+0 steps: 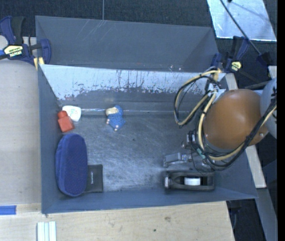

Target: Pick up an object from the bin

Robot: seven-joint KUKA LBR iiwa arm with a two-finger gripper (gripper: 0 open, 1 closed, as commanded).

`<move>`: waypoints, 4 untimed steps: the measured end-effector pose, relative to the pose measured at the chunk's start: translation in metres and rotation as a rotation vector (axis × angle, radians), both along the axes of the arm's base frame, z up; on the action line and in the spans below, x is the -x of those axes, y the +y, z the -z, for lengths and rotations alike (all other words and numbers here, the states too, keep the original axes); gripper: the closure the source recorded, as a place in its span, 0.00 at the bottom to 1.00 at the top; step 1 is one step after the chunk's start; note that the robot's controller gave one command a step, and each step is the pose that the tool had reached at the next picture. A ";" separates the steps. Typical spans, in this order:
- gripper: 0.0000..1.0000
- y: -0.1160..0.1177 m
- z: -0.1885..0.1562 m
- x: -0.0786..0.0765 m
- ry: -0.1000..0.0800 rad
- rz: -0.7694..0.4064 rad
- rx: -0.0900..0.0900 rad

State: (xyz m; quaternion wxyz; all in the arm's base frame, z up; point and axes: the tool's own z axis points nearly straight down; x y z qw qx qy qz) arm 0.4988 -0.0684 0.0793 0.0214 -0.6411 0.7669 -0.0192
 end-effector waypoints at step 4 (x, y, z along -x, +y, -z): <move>0.00 0.003 0.000 -0.002 0.001 -0.946 0.022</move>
Offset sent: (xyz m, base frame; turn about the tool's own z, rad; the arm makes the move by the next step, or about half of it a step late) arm -0.0029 0.0562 0.1321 -0.2937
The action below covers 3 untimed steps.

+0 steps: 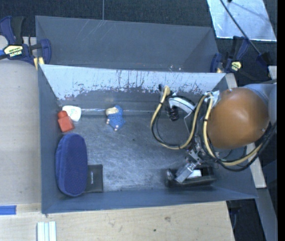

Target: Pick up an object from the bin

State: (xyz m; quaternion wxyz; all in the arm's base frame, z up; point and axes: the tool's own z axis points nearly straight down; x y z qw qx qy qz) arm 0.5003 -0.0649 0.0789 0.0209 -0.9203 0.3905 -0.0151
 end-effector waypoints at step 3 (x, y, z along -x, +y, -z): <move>1.00 0.027 0.003 0.016 0.047 -0.485 0.021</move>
Offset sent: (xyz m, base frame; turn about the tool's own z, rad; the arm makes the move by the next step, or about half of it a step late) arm -0.0005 0.0409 0.0725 -0.2491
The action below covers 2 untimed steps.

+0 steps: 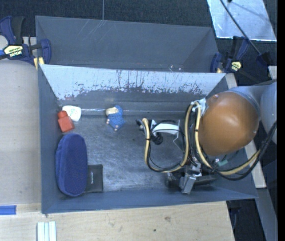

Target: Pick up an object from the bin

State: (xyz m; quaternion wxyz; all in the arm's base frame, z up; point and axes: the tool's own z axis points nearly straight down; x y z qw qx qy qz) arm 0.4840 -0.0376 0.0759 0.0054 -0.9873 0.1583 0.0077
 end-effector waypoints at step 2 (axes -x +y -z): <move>0.00 -0.003 -0.093 -0.004 -0.009 0.105 0.014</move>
Offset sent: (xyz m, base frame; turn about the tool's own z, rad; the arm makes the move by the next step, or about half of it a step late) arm 0.0044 -0.0032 0.0935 0.1013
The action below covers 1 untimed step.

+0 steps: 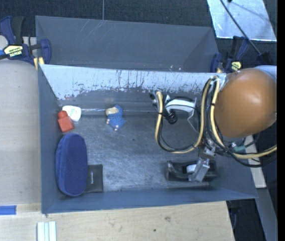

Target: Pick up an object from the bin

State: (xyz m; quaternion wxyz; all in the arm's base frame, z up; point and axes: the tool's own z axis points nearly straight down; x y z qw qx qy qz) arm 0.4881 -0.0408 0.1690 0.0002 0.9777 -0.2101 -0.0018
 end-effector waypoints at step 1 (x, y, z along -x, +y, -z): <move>0.00 -0.017 0.092 -0.005 0.003 0.014 -0.001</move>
Offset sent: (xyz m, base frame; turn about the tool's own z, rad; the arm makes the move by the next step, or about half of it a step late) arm 0.0063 -0.0164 -0.0883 0.0125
